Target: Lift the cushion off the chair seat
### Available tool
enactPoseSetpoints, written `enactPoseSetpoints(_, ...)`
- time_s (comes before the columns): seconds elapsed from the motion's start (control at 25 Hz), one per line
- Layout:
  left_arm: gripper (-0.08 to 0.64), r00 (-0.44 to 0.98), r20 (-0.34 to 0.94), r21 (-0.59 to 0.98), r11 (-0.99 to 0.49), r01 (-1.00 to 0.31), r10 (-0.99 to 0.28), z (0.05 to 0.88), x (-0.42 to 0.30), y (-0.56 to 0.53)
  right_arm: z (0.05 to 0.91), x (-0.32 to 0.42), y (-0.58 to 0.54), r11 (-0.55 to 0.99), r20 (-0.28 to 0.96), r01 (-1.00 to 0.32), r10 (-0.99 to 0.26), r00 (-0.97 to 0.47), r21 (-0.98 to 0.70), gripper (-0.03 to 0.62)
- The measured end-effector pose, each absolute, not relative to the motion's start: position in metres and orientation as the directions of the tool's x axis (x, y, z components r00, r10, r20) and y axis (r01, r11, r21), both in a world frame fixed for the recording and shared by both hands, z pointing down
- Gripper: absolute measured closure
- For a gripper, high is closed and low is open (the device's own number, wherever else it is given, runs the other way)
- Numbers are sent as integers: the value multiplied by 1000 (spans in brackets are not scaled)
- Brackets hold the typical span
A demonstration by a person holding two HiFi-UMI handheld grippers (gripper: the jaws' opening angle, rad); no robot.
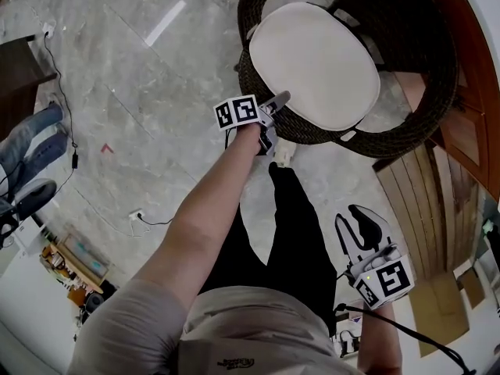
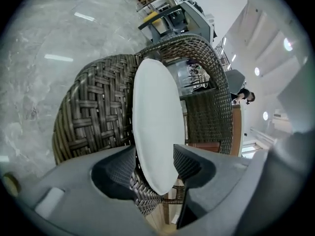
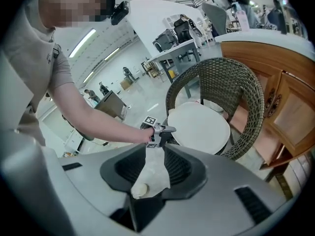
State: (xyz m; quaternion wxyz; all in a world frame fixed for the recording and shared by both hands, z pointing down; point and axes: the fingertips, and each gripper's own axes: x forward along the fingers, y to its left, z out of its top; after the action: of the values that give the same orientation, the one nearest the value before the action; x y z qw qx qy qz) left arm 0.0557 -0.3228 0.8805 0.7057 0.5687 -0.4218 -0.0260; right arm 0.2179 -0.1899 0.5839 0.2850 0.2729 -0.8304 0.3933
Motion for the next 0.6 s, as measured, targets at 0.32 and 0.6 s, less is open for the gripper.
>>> enactPoseSetpoints(0.32, 330, 662, 486, 874, 327, -359, -570, 885, 74, -354, 598, 217, -185, 512, 688, -684, -224, -690, -519, 468)
enactPoseSetpoints(0.6, 376, 675, 457, 889, 314, -333, -580, 889, 85, -374, 606, 220, -186, 498, 689, -694, -236, -685, -520, 469)
